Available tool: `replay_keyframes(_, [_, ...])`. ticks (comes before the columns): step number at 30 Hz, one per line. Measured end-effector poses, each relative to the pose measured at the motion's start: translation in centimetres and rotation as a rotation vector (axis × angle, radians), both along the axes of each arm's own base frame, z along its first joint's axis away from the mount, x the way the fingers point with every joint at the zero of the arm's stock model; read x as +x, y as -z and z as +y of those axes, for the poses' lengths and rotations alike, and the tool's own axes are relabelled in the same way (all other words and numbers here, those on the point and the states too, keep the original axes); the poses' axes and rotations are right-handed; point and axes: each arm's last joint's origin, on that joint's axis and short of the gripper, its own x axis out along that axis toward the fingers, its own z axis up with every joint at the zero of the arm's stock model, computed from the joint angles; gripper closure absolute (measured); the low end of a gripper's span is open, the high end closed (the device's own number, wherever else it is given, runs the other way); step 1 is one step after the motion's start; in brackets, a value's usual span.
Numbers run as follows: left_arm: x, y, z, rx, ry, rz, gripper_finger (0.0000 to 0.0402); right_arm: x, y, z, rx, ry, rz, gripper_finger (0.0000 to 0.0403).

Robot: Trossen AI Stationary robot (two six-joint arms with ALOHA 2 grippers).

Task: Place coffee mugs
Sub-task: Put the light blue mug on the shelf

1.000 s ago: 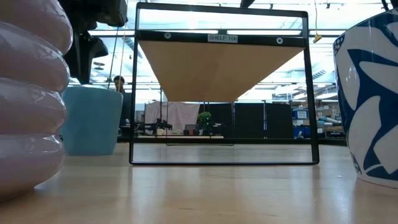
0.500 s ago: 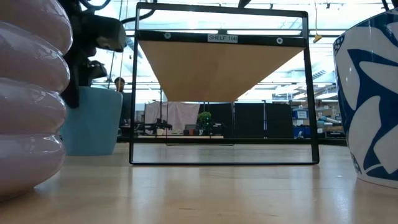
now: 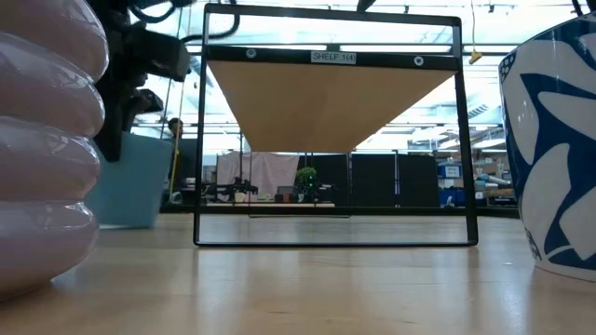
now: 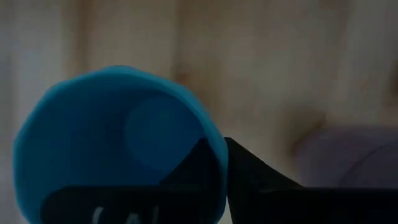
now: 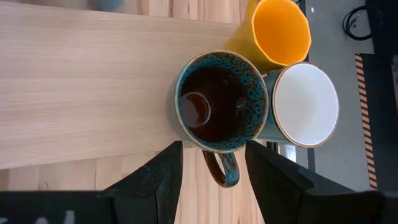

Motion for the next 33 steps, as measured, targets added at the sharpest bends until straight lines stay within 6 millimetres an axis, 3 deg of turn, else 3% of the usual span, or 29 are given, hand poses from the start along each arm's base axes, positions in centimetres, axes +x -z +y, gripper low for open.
replay_keyframes(6, [0.0, -3.6, 2.5, 0.048, 0.021, 0.042, 0.0372, 0.1, -0.1, 0.0, -0.003, -0.002, -0.011, 0.0221])
replay_keyframes(14, [0.6, -10.1, 6.2, 0.158, -0.012, -0.078, 0.0372, 0.1, 0.0, 0.1, -0.003, -0.002, -0.01, 0.0221])
replay_keyframes(23, [1.0, -16.2, 8.1, 0.262, -0.014, -0.273, 0.0372, 0.1, 0.0, 0.1, -0.003, -0.002, -0.009, 0.0221])
replay_keyframes(28, [1.7, -17.6, 8.3, 0.275, -0.03, -0.395, 0.0372, 0.1, 0.0, 0.1, -0.004, -0.002, -0.008, 0.0221])
replay_keyframes(33, [3.3, -17.1, 8.3, 0.276, 0.007, -0.492, 0.0372, -0.1, -0.1, 0.1, -0.016, 0.005, -0.002, 0.0222])
